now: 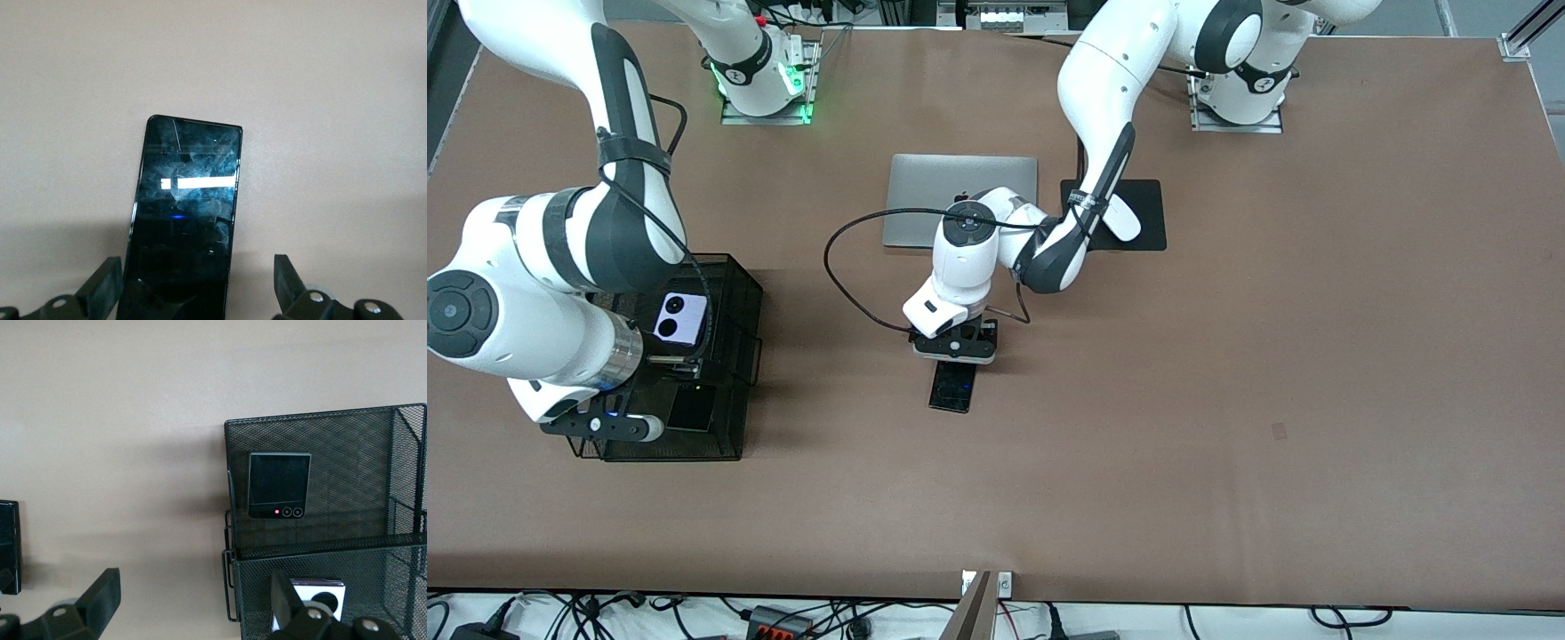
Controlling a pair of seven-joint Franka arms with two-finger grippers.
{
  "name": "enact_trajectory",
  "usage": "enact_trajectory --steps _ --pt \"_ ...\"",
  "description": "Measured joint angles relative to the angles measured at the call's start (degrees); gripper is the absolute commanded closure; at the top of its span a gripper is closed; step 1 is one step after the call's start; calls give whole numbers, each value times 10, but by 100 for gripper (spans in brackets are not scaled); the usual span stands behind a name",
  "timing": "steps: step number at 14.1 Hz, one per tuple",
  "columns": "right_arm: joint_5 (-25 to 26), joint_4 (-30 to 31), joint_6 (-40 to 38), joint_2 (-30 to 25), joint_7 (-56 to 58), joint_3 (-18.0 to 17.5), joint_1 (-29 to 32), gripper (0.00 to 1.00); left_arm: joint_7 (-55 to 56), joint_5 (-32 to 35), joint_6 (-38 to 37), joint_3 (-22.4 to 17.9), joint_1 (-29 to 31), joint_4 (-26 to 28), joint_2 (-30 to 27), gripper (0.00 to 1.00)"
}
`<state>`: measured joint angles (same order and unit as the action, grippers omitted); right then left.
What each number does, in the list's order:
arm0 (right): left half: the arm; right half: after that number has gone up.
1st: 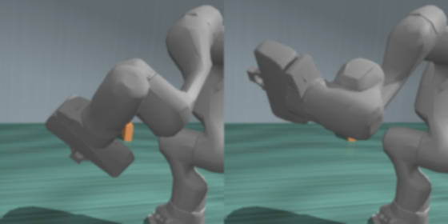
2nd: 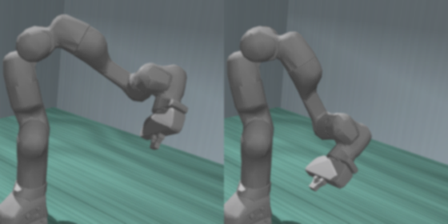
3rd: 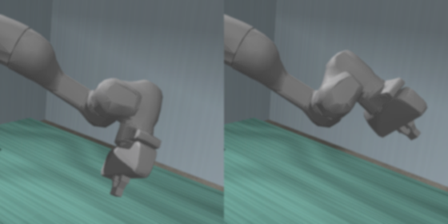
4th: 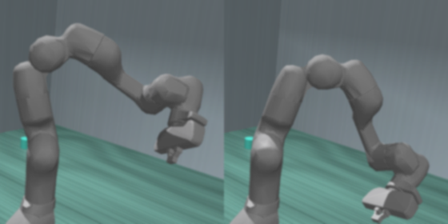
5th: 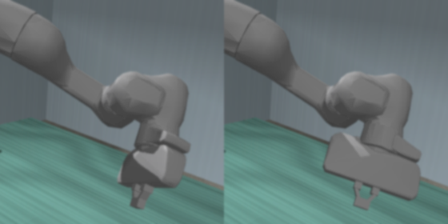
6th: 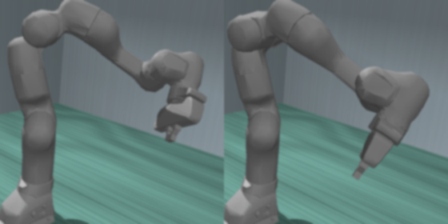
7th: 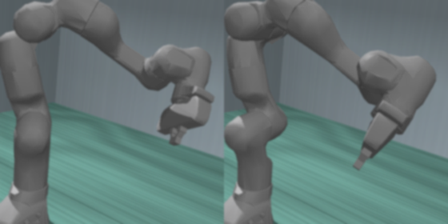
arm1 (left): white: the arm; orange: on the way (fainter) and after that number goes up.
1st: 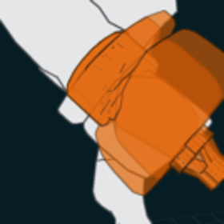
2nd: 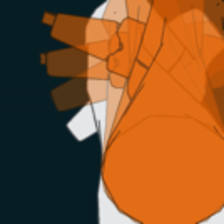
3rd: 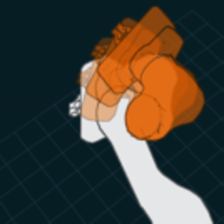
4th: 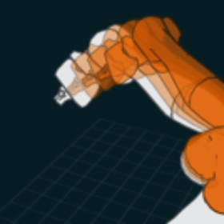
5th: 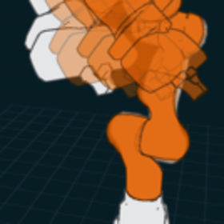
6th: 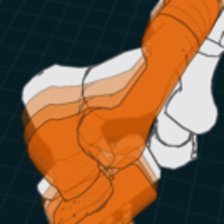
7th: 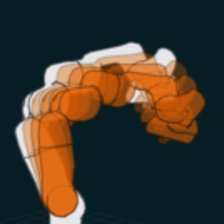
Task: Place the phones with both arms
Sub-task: 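Lower the tall black phone onto the table and open the left gripper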
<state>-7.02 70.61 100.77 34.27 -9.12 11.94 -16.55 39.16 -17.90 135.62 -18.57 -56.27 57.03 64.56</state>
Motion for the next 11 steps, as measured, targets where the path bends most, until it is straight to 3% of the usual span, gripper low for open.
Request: enact_trajectory --steps 5,11 --pt "0 1 0 1 -3 -1 -19 0 -9 0 0 -5 36 -1 -33 0" --pt "-5 1 1 8 -34 -4 -54 0 -143 0 -62 35 152 92 -170 0"
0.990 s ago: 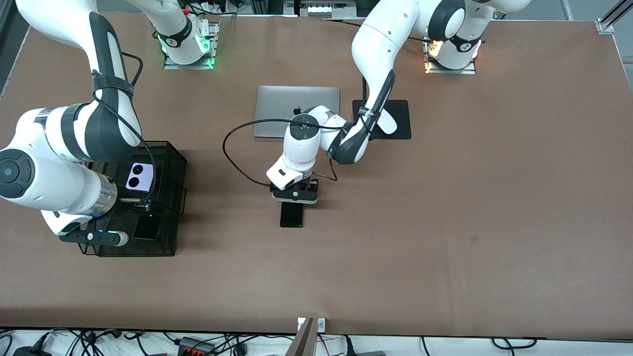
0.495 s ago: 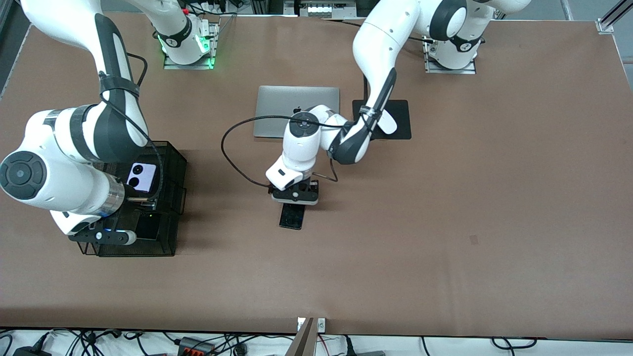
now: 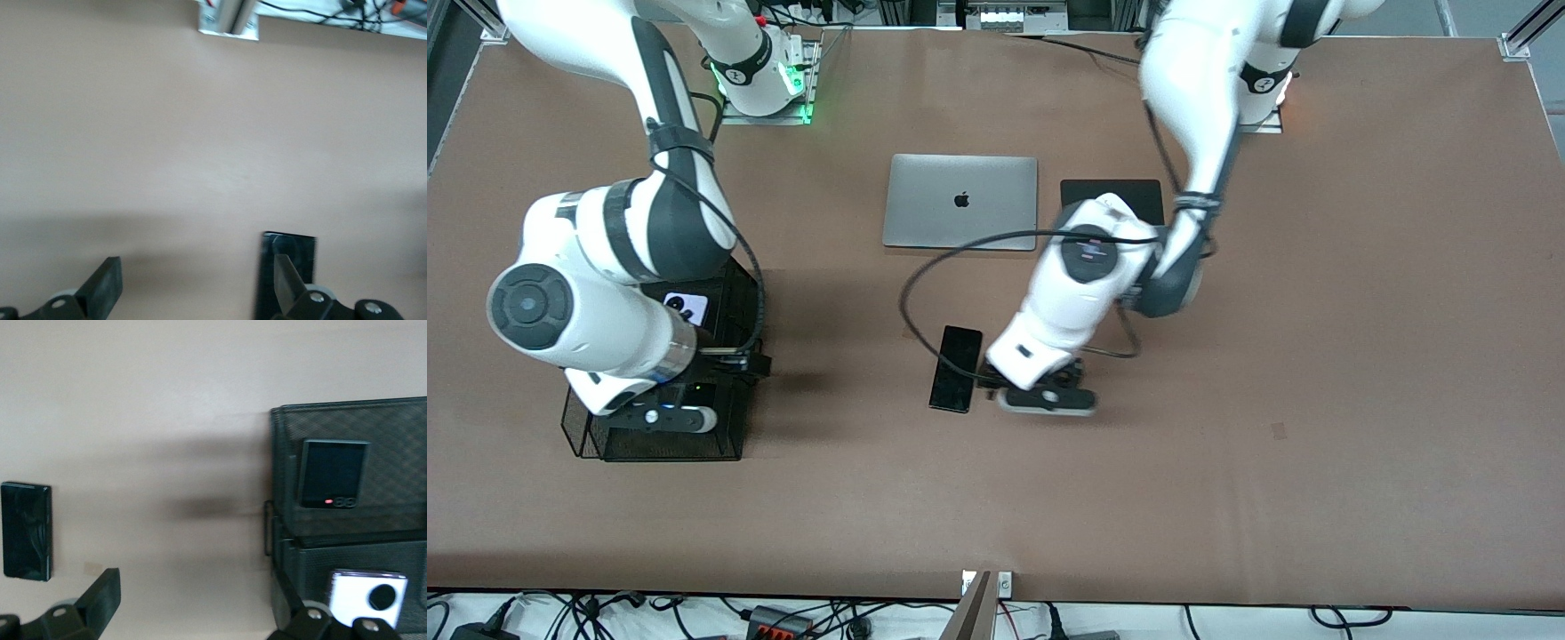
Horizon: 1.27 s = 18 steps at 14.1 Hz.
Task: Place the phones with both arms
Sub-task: 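Lower the tall black phone onto the table and open the left gripper, then withdraw the left gripper while the right gripper reaches the black phone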
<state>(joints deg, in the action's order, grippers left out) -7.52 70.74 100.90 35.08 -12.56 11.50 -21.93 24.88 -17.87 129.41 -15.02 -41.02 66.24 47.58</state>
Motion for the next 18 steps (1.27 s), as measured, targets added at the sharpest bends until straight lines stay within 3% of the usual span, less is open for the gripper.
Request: enact_trajectory --steps 7,10,13,18 --pt "-1 6 142 91 -183 -4 -111 0 -110 0 -53 13 101 148 -136 0" --pt "-2 6 215 129 -274 -7 -153 0 -122 0 -112 15 141 170 -177 0" --pt "-2 6 275 157 -343 -33 -163 0 -147 0 -166 14 178 177 -202 0" --pt "-2 6 314 195 -381 -46 -175 0 -162 1 -223 1 232 206 -243 0"
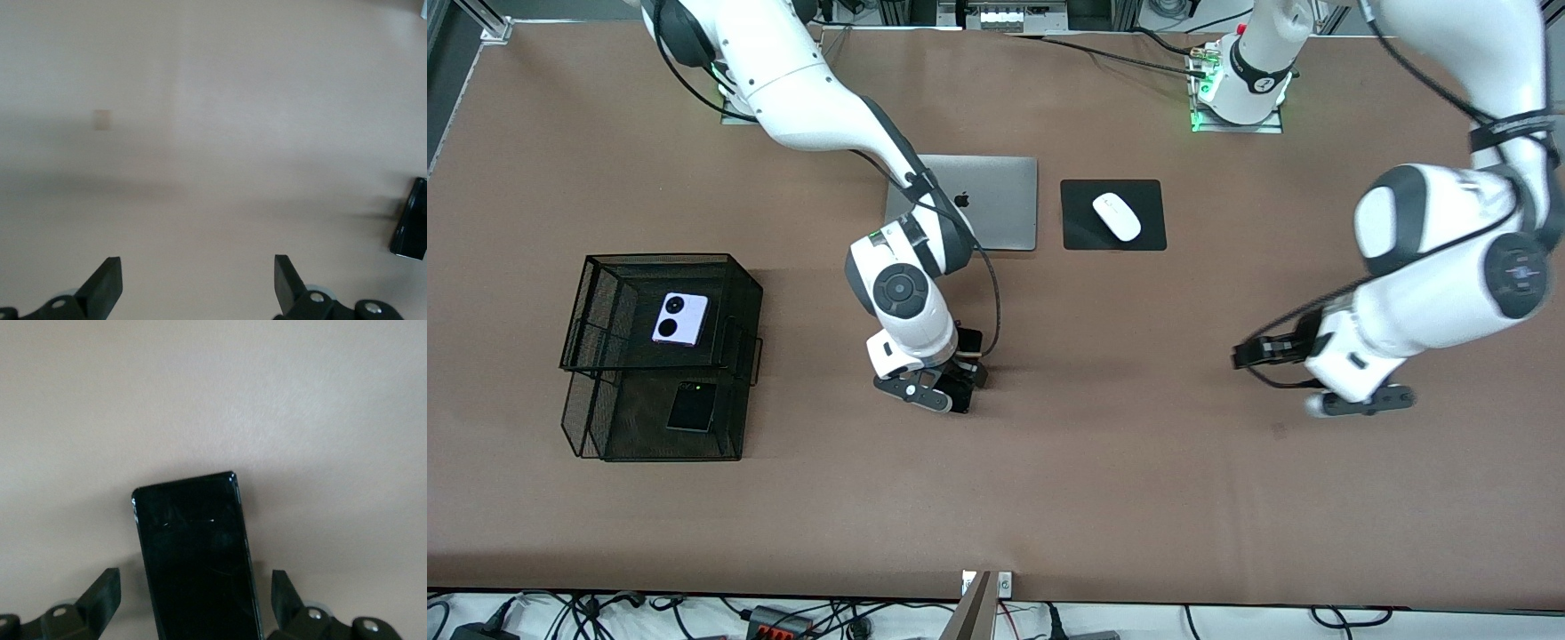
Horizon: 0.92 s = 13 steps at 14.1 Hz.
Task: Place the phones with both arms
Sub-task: 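Withdraw the left gripper while the right gripper reaches the black phone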
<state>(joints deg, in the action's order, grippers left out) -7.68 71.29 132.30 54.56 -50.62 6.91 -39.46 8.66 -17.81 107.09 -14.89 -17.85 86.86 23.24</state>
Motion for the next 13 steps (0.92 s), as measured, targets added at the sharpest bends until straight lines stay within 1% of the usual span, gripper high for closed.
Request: enact_trajectory --steps 2,4,5,6,7,8,11,13 --pt "0 -1 2 3 -1 -1 -3 0 -1 0 -33 -28 14 10 -31 0" --pt "0 -2 2 4 -2 -1 -5 0 -11 12 -48 -67 22 17 -57 0" --pt "0 -2 2 5 -2 -1 -5 0 -22 43 -50 -78 26 19 -68 0" --pt "0 -2 3 6 -2 -1 -5 0 -27 83 -51 -80 28 20 -79 0" --pt "0 -2 3 8 -2 -1 -5 0 -28 111 -54 -77 26 21 -88 0" --pt "0 -2 3 11 -2 -1 -6 0 -27 123 -60 -71 23 22 -96 0" --pt "0 -2 6 19 -2 -1 -7 0 -21 136 -85 -48 18 22 -109 0" --pt "0 -2 6 20 -2 -1 -10 0 6 140 -91 -30 15 21 -111 0"
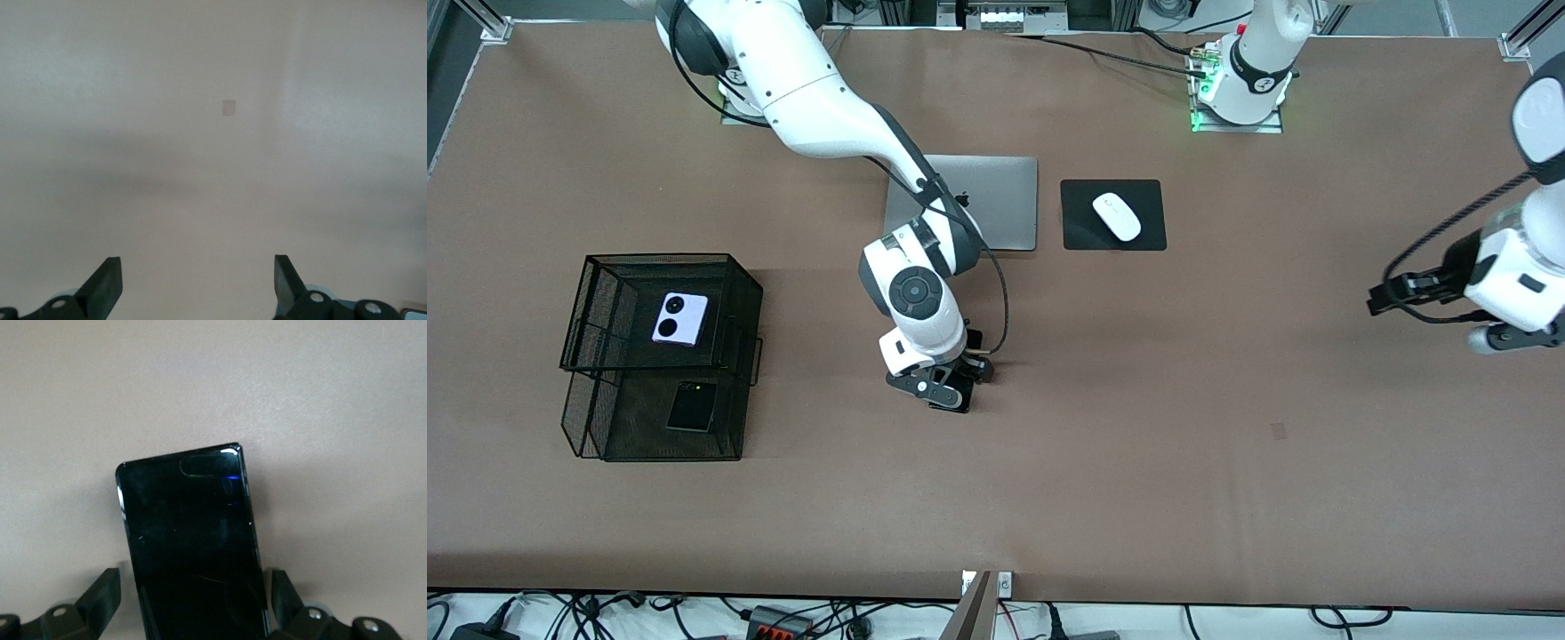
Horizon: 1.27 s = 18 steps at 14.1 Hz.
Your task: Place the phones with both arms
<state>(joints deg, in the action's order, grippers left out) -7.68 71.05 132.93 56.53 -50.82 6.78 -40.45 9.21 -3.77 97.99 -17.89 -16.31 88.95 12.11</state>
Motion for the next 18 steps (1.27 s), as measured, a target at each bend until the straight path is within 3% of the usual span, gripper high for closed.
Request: enact_trajectory --steps 5,7,9,12,13,15,18 --pt "0 0 0 2 0 0 -4 0 12 2 -2 4 -3 -4 -1 0" --pt "0 0 0 5 0 0 -5 0 12 2 -3 27 26 -4 -3 0" --pt "0 -2 0 6 1 0 -5 22 12 5 -3 78 76 -4 -3 0" --pt "1 -5 -3 6 1 0 -6 67 11 27 -3 167 162 -4 -3 0" --pt "1 -5 -3 6 1 0 -6 73 11 37 -3 213 204 -4 -3 0" --pt "1 -9 -9 7 1 0 -6 73 17 61 -3 283 256 -4 -3 0" --pt "1 -57 -81 4 5 7 -3 73 39 63 -10 279 249 -4 -7 0"
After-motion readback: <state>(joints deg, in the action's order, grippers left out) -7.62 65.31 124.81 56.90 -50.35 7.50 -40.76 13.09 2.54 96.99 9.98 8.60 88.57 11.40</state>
